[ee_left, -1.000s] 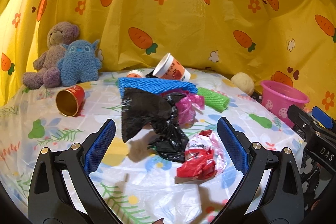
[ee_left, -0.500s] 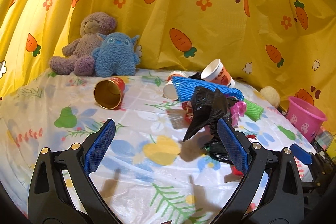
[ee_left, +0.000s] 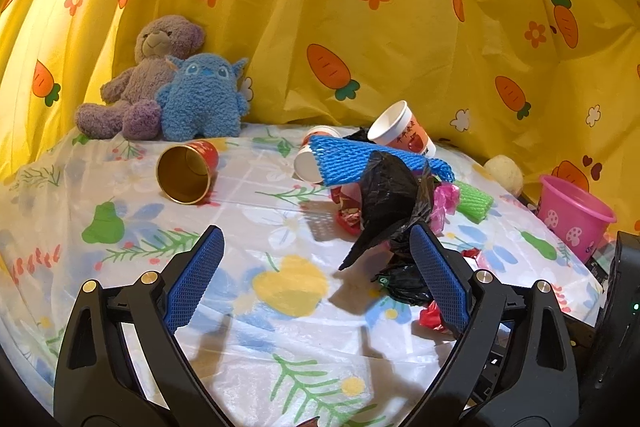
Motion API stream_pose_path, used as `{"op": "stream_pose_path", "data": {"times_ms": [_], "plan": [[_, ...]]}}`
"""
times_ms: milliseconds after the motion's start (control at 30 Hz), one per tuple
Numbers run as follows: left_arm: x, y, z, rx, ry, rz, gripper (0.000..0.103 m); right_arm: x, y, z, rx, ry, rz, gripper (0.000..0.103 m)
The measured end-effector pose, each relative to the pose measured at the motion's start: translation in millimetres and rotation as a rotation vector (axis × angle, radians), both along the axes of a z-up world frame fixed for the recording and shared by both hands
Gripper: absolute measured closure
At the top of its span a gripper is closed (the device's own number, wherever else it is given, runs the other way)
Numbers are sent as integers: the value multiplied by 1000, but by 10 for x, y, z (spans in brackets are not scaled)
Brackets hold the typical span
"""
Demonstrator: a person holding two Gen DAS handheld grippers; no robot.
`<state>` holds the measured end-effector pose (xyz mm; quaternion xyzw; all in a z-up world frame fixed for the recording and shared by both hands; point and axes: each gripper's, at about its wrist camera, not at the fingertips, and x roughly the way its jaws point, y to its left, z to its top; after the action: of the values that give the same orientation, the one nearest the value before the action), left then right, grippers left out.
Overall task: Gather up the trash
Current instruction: 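Move the left tool to the black plastic bag while the right tool approaches the red-and-white bag, then close the left tool on the black bag while the right tool grasps the red-and-white bag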
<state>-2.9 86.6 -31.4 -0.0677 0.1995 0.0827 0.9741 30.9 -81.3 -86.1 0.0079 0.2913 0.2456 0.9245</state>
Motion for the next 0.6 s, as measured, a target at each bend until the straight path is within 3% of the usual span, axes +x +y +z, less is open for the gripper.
{"op": "stream_pose_path", "data": {"times_ms": [267,333,600], "plan": [[195,-90,21,-21,10,-62,21,-13,-96,7,14,-12,2,68],[266,-101,23,-32,21,-80,28,-19,-137,19,22,-14,0,69],[526,-162,-63,-76,82,-158,76,-36,-328,95,44,-31,-28,70]]}}
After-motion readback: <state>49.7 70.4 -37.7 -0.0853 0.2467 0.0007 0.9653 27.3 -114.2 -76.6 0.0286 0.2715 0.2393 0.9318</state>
